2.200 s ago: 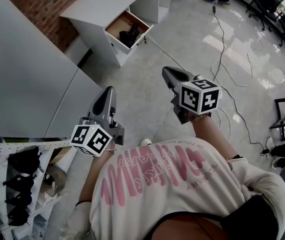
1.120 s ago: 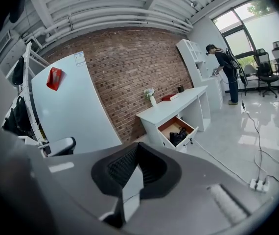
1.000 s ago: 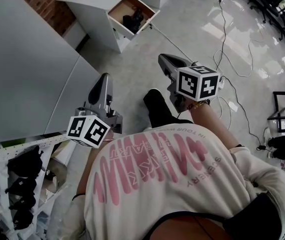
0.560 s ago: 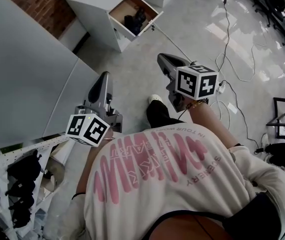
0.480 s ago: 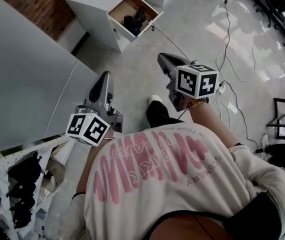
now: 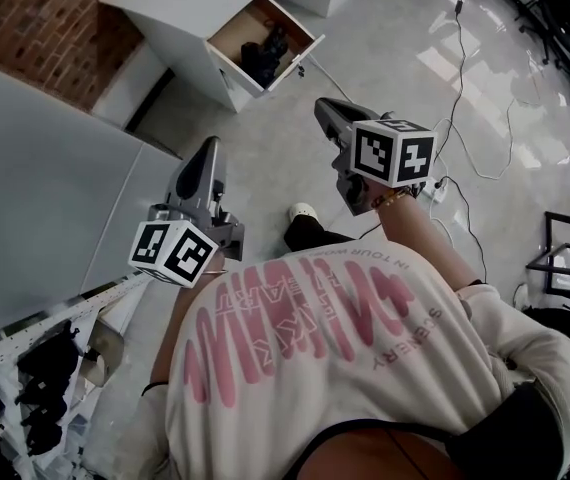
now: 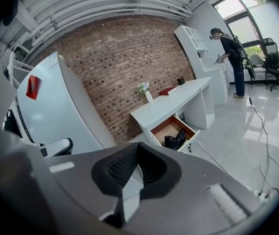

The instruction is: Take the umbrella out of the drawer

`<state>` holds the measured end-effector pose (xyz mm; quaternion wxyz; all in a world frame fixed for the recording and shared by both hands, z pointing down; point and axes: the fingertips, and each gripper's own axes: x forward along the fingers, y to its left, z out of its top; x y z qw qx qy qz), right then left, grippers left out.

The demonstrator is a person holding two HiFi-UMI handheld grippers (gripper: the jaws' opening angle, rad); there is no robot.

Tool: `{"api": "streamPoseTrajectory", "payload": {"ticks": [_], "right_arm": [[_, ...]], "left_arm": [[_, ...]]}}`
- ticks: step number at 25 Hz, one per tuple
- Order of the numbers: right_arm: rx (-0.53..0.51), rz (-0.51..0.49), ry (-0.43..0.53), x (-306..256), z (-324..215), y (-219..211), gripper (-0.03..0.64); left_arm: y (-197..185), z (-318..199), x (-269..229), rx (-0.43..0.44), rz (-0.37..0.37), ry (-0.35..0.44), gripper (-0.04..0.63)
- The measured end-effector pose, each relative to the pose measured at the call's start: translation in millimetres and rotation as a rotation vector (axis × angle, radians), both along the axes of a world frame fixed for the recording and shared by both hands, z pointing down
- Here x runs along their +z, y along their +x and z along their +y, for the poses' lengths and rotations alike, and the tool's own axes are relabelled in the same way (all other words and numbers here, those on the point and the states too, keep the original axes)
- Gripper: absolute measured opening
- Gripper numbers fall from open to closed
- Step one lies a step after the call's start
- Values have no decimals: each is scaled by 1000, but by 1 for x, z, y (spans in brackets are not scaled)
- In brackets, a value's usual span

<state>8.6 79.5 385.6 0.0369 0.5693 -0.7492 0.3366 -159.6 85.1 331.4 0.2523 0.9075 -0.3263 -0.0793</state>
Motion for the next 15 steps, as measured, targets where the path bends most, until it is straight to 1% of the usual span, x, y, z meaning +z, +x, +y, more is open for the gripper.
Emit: {"api": "streamPoseTrajectory", "payload": {"ticks": [4,8,15], "right_arm": [[-12,-16,2,1,-22,19,12],[-25,-53,28,-1,-44,38,12],[-52,-61,31,2,-75,61,12]], "left_arm": [[21,-19,0,-6,-10,0,5],[38,-37,1,-24,-16,-3,5],[63,-62,3,-53,-15,-3,5]]}}
